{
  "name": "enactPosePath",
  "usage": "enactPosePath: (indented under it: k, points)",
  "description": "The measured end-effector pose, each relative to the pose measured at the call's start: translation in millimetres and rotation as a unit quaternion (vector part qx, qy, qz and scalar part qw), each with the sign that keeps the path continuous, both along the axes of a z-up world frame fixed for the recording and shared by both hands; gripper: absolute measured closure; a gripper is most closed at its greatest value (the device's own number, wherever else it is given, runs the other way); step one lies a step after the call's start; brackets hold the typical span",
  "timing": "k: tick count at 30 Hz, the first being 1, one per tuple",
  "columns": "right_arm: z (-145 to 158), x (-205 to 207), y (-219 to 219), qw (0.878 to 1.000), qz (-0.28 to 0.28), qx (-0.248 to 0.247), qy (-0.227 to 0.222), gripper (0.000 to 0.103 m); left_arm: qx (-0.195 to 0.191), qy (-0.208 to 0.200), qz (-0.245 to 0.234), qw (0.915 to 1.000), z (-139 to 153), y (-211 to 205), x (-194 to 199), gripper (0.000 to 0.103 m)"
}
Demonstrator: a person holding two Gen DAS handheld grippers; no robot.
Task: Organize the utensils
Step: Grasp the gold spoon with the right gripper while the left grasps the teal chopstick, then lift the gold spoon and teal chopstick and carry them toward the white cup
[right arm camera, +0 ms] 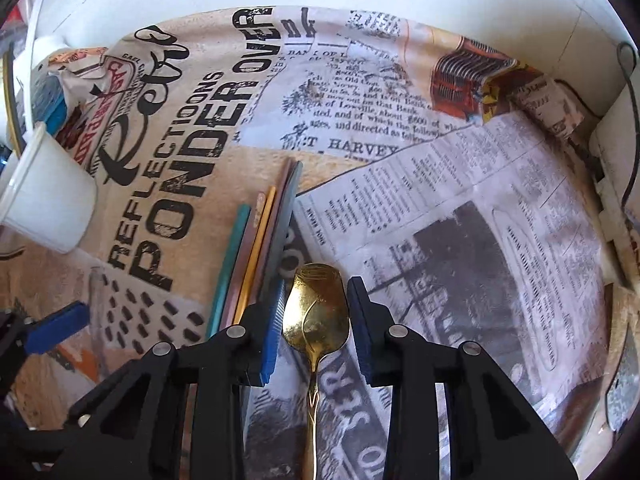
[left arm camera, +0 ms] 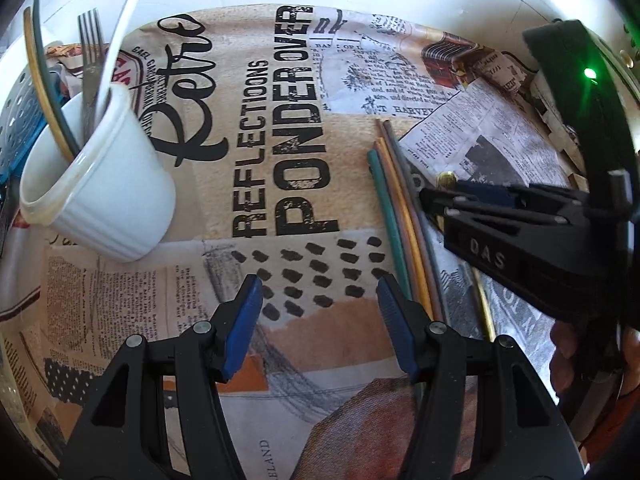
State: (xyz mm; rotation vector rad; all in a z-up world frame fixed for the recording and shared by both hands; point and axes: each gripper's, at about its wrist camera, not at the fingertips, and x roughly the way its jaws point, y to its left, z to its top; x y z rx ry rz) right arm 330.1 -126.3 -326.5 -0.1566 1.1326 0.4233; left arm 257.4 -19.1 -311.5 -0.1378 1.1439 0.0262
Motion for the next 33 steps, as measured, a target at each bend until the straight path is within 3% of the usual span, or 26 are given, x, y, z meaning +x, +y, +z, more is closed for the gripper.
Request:
enactPosePath:
  k: [6,14,17,21,25,27,29,33]
  points:
    - [20.6,-17.5,-28.8,0.999,-0.015,0.031,-0.007,0.074,-0.03,0.01,-0.004,0.9995,0.6,-5.9,14.6,0.046]
    - [57.5,-34.7,-71.5,0.996,-0.041,0.073,-0.034,0.074,-0.056,0.043,-0.004,0.9975,-15.0,-23.8,40.7,0.071]
    - [65.0,-40.2,-84.5,0.995,-0.048,0.084,-0.039,0.074,-0.046,0.04,-0.006,0.9981,-15.2,-30.6,45.2,0.079]
    - [70.3,-45.7,-98.1,0.993,-0.054,0.095,-0.041,0.074,-0.022,0.032,0.003,0.9992,-14.5,-34.1,52.9,0.08]
    - [73.4,-50.3,-104.1,0.993,-0.051,0.099,-0.044,0.074,0.003,0.036,0.016,0.9992,-16.3,-33.1,63.0,0.091]
    - [75.1,-51.8,-106.8,0.992,-0.049,0.104,-0.044,0.074,0.014,0.037,0.011,0.9991,-16.8,-36.4,66.8,0.091]
    - [76.8,-53.5,-108.9,0.992,-0.047,0.108,-0.045,0.074,0.007,0.043,0.005,0.9991,-16.9,-40.2,70.1,0.092]
    - [79.2,-54.3,-114.0,0.992,-0.047,0.11,-0.047,0.074,-0.049,0.053,-0.022,0.9971,-17.6,-51.2,76.0,0.092]
